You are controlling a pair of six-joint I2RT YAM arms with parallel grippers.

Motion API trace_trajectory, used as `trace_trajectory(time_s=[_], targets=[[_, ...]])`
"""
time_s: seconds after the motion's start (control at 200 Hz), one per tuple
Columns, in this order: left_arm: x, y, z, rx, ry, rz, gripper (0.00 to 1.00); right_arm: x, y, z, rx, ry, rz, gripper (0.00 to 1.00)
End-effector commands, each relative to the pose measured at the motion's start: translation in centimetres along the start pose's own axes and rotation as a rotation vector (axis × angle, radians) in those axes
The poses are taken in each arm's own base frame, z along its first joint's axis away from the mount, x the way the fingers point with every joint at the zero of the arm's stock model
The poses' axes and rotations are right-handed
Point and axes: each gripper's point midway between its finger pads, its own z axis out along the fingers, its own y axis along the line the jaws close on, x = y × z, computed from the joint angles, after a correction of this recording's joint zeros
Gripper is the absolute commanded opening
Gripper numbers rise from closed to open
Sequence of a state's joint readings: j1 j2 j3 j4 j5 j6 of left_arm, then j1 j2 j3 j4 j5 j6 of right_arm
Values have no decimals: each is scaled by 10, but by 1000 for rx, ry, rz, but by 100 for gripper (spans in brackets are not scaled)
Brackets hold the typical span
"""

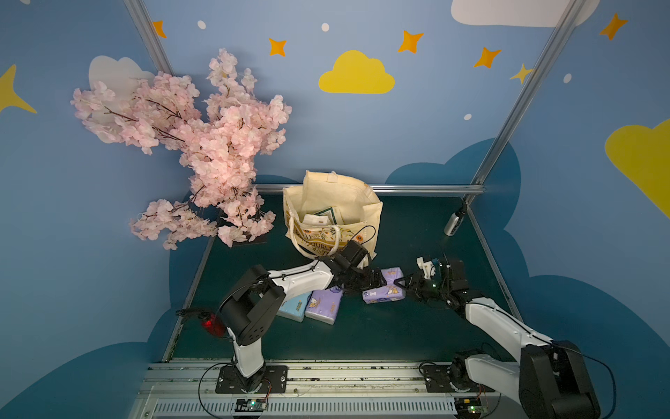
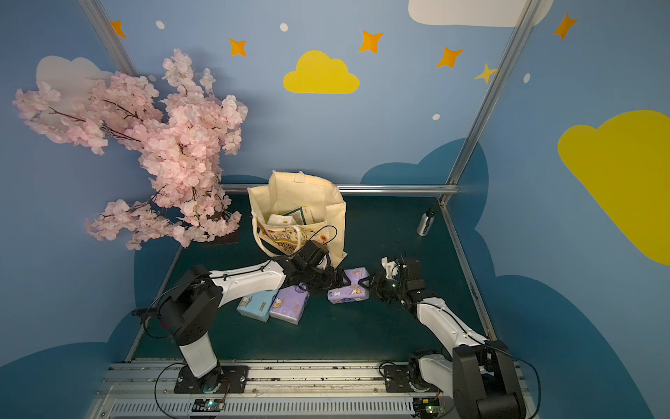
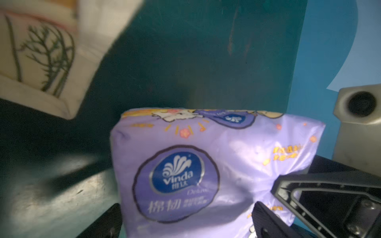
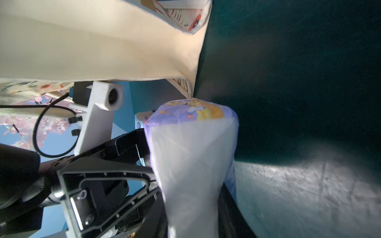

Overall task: Put tissues into the canvas bag
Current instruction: Pick up the pack of facial tissues from the center of the board, then place the pack of facial tissues in the canvas bag.

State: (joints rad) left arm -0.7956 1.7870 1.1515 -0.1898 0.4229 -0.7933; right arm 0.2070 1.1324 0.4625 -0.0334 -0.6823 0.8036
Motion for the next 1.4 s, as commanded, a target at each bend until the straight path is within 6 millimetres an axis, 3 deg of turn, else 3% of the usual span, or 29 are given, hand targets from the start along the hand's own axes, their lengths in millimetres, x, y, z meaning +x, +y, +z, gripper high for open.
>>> trace_trajectory(time_s=[0.0,0.3,0.546,0.756,0.891,1.397], targets=[[-6,0,-16,-30,-35,40,97,-7,5,-10,-14,-22,-20,32],[-11,-3,-45,-70,-100,74,98,-21,6,-36,-32,-83,-5,34],[-14,-12,-72,-84,-166,126,98,-35,21,-63,-63,-143,-14,35],[-19,-20,-108,-163,-286,213,99,-53,38,-91,-111,-221,-19,35],[-26,-21,-135,-190,-383,225,100,-62,53,-107,-136,-247,-37,35],[-48,-39,-234,-178,-647,292,100,-99,159,-163,-285,-349,-223,35]])
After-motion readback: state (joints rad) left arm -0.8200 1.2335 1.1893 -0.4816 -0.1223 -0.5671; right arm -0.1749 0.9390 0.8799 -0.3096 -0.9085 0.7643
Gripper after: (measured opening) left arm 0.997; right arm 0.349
